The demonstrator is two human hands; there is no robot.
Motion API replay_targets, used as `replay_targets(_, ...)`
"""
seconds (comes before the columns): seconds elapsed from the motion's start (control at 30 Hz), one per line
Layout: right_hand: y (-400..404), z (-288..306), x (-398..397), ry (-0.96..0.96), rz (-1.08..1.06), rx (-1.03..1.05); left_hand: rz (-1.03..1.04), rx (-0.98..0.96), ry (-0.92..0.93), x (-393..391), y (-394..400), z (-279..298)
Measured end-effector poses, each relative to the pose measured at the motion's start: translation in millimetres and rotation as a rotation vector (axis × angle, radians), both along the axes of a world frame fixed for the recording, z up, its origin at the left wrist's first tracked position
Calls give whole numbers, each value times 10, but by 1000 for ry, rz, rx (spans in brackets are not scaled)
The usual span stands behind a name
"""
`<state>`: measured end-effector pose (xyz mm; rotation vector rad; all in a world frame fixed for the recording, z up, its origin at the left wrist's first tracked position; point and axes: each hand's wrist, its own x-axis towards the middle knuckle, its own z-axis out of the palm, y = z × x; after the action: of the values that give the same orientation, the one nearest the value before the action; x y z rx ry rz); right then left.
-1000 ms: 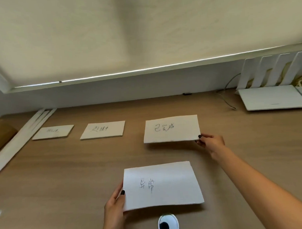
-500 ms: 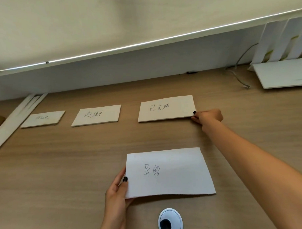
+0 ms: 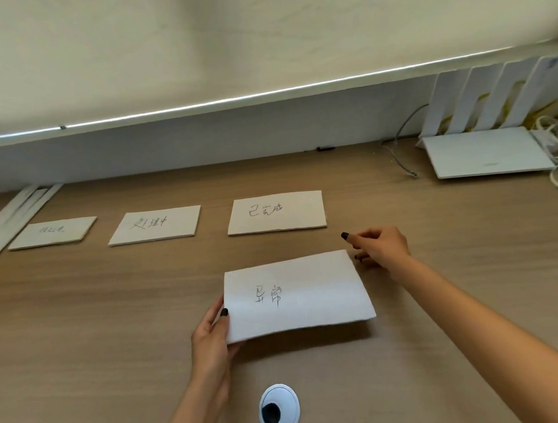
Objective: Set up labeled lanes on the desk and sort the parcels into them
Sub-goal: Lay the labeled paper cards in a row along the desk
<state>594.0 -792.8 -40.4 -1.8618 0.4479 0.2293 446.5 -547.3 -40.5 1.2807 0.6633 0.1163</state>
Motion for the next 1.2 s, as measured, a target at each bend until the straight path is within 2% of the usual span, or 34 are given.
replay_targets(0.17, -795, 270, -384, 122, 82, 79, -61, -10, -16, 393, -663, 8)
replay_targets(0.4, -1737, 230, -237, -40, -304, 80, -102, 111, -14, 1035, -1692, -156)
replay_targets(0.57, -2019, -118, 79, -129, -437, -105, -172, 269, -52, 1452, -2090, -321)
replay_targets(0.73, -2165, -368, 276, -211, -343, -376, -281, 518, -145, 1740, -2340, -452)
replay_targets(0.83, -2229, -510, 379, -283, -270, -520, -377, 752, -56, 1804, -2424, -504)
replay_targets(0.9, -2260, -589, 464, -341, -276, -552, -389, 801, -4, 1820, -2464, -488)
replay_targets(1.03, -2268, -640, 552, -376, -295, -539, -406, 730, -14, 1913, -2433, -490)
replay_targets(1.2, -2215, -398, 375, -370, -268, -463, -374, 458, -94, 1784, -2332, -274)
